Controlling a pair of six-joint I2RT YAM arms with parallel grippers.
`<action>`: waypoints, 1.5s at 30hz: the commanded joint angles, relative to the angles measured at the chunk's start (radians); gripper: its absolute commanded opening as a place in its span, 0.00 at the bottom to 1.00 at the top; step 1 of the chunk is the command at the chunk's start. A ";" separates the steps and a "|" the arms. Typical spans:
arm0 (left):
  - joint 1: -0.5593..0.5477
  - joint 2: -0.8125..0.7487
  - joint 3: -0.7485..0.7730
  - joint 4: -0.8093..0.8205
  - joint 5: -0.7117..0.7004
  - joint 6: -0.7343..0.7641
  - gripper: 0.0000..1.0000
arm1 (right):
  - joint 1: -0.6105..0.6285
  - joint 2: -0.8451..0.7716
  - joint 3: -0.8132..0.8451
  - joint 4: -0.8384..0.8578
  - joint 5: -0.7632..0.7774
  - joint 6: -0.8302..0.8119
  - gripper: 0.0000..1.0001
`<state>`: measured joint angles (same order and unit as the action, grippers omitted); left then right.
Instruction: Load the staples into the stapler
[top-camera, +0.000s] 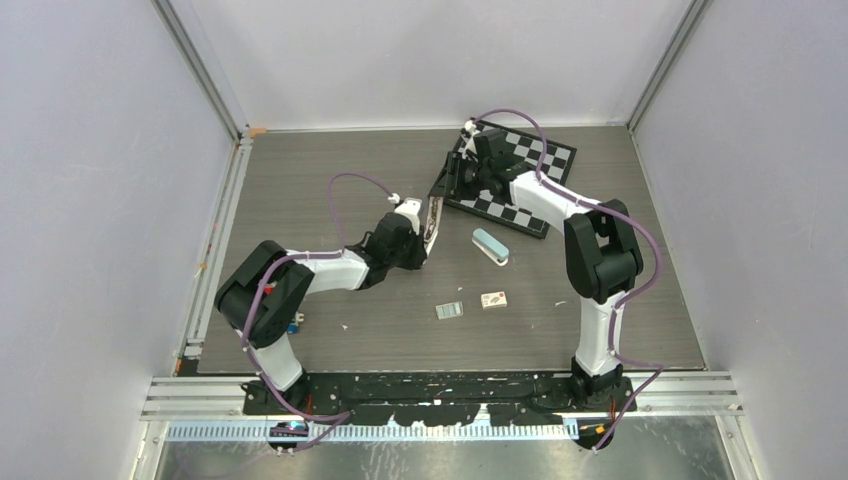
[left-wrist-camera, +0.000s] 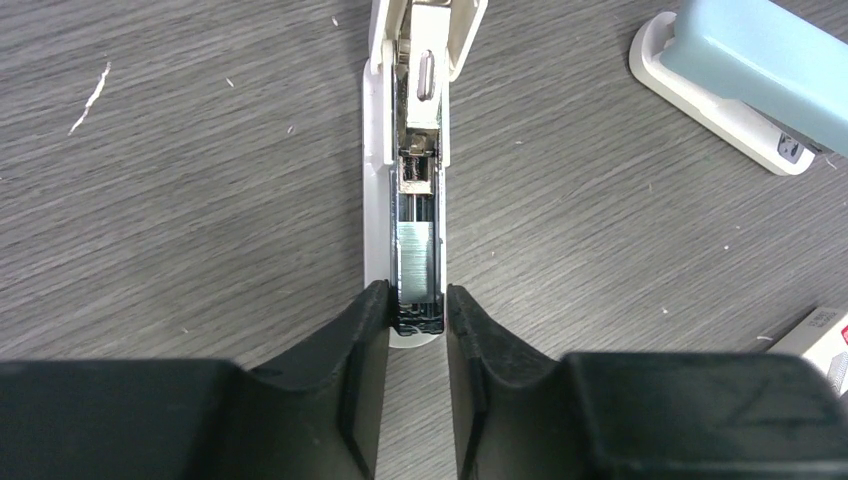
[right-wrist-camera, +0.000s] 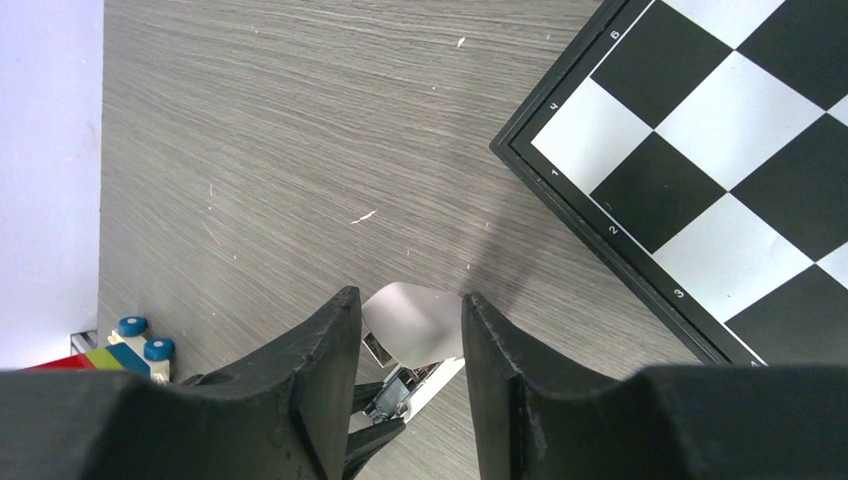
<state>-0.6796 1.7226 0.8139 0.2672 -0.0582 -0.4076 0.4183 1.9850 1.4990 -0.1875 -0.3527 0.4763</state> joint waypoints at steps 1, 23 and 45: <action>-0.006 0.016 -0.008 0.055 -0.027 0.020 0.20 | -0.006 0.017 0.050 0.025 -0.060 -0.013 0.48; -0.005 0.032 0.028 0.053 -0.043 0.022 0.17 | 0.000 -0.051 -0.118 0.078 -0.351 0.027 0.42; -0.005 -0.101 -0.013 -0.015 -0.064 -0.053 0.44 | 0.002 -0.110 -0.164 -0.039 -0.195 0.146 0.50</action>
<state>-0.6853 1.7111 0.8165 0.2550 -0.0910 -0.4114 0.4213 1.9285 1.3422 -0.2195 -0.5964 0.5537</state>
